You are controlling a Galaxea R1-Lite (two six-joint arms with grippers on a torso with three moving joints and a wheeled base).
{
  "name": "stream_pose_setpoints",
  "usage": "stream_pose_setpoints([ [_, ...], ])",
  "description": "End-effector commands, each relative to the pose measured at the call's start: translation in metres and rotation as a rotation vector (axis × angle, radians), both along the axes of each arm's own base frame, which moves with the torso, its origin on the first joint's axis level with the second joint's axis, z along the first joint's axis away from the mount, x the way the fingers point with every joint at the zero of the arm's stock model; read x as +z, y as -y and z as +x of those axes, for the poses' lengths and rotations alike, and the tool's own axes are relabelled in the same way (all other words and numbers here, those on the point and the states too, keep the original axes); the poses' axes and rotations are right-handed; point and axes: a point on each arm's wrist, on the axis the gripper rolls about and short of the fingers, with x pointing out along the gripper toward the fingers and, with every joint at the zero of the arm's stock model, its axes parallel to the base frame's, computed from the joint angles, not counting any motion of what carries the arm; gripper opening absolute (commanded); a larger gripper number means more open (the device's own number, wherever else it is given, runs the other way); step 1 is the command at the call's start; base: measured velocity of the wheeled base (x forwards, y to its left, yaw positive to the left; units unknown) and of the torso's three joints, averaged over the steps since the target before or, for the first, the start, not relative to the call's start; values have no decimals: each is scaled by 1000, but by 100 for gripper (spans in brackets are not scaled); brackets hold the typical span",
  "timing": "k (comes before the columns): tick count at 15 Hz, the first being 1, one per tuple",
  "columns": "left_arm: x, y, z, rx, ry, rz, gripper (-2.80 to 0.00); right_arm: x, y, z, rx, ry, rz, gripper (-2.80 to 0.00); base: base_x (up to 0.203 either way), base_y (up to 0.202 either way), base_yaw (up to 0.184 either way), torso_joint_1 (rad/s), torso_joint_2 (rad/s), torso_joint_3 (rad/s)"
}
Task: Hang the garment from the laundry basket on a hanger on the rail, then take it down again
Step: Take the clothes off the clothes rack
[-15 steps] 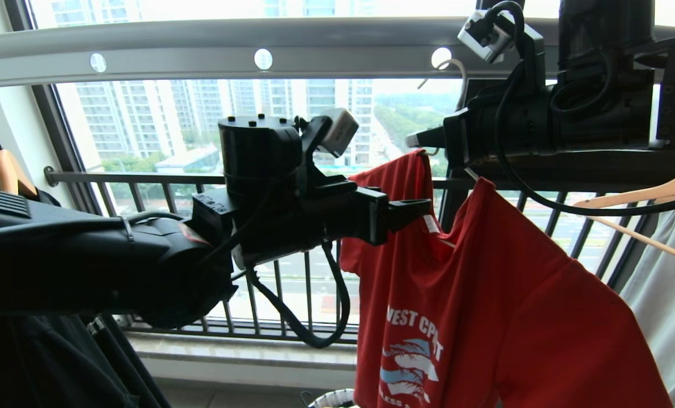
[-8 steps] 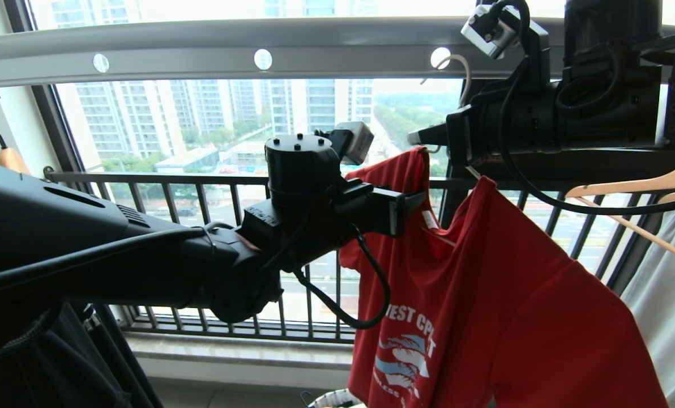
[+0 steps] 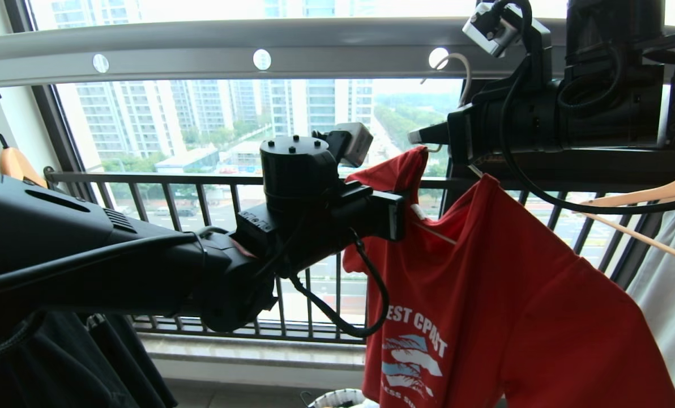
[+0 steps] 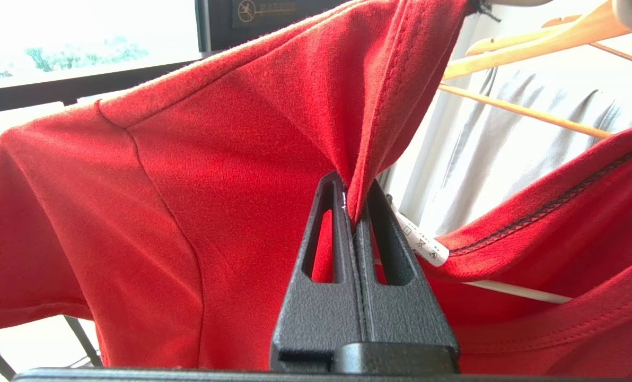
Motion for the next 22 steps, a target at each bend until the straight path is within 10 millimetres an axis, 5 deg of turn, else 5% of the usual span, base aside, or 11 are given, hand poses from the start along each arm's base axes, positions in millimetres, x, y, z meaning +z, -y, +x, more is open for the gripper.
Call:
stream_pose_setpoints([
  [1,12,-4,-4,-1,19,-29,-280,0,0,0,3,-1,-1,-280,0,0,0,0,0,0],
  [5,28,-8,-2,32,15,-104,-280,0,1,-2,3,-1,-1,-280,0,0,0,0,0,0],
  [10,20,-12,18,90,-3,-90,-280,4,3,-4,-4,9,3,-280,0,0,0,0,0,0],
  [20,6,-9,28,102,-55,-38,-280,4,3,-4,-4,9,3,-280,0,0,0,0,0,0],
  [21,8,-11,27,102,-52,-40,0,4,3,-4,-4,9,3,-280,0,0,0,0,0,0],
  [22,11,-12,25,101,-48,-44,0,4,3,-4,-6,9,3,-280,0,0,0,0,0,0],
])
